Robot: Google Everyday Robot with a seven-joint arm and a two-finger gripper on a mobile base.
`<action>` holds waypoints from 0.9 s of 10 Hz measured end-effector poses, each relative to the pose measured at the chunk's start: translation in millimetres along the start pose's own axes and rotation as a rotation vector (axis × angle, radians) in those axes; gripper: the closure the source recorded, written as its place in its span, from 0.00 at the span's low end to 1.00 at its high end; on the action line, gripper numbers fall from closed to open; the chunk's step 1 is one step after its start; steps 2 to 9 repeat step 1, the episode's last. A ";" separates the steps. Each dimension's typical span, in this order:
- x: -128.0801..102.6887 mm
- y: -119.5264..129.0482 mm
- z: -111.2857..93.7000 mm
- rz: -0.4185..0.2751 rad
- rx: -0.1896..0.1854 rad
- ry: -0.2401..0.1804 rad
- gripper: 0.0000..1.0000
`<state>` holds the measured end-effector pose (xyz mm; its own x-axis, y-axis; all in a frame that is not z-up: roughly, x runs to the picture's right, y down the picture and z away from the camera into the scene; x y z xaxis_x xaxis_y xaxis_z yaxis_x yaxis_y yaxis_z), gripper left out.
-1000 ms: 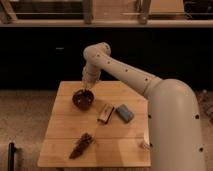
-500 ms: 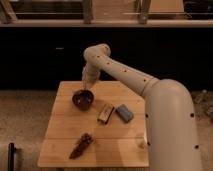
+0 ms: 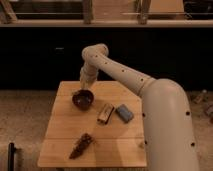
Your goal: Place fork in purple bowl
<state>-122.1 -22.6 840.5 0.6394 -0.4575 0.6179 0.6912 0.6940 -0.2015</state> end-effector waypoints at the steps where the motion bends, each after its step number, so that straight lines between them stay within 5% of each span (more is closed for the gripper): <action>1: -2.2 0.0 1.0 -0.015 -0.003 -0.008 0.95; 9: -2.2 0.0 1.0 -0.015 -0.003 -0.008 0.95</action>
